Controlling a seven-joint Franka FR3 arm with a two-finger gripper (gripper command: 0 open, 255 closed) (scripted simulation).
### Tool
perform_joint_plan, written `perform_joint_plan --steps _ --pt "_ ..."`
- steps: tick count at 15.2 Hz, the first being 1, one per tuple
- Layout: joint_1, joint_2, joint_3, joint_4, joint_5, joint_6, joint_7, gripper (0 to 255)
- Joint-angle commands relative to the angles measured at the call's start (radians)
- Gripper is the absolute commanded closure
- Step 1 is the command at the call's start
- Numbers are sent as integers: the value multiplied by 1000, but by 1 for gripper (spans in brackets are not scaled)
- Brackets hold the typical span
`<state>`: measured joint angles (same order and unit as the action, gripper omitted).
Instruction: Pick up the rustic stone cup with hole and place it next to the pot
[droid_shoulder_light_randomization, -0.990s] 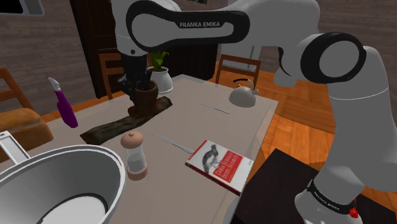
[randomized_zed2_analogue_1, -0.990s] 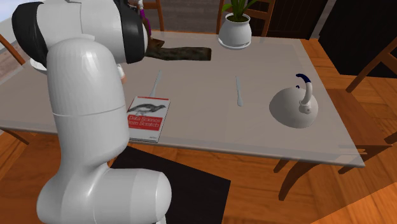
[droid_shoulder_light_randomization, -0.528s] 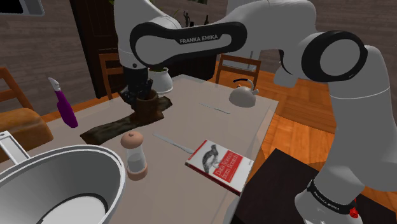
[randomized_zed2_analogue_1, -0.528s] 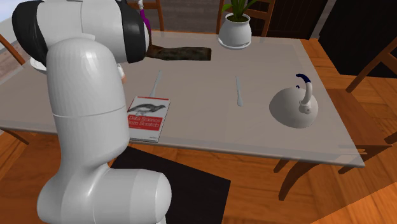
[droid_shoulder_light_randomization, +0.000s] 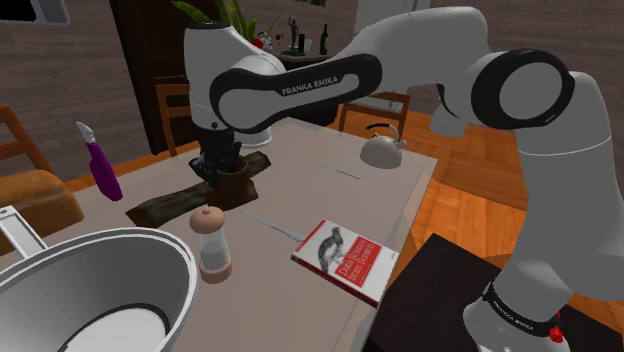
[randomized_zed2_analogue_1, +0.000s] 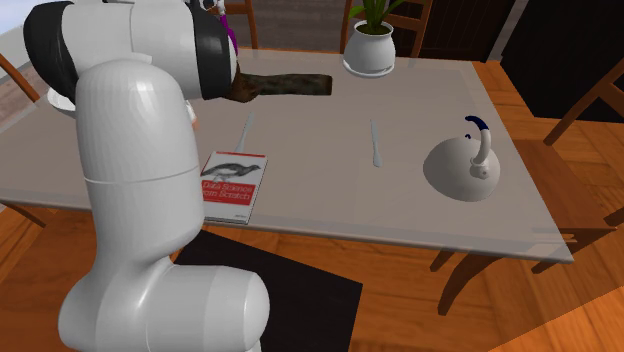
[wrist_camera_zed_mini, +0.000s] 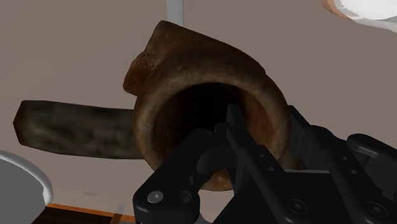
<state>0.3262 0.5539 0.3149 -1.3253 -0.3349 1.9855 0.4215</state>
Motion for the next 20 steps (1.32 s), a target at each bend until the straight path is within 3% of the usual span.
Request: perform_joint_plan --steps 1,12,20 --pt "-2 2 -2 -22 -3 26 5 255" --pt "-3 42 -15 -112 -29 152 37 255" --pt "-3 42 -15 -112 -29 152 37 255"
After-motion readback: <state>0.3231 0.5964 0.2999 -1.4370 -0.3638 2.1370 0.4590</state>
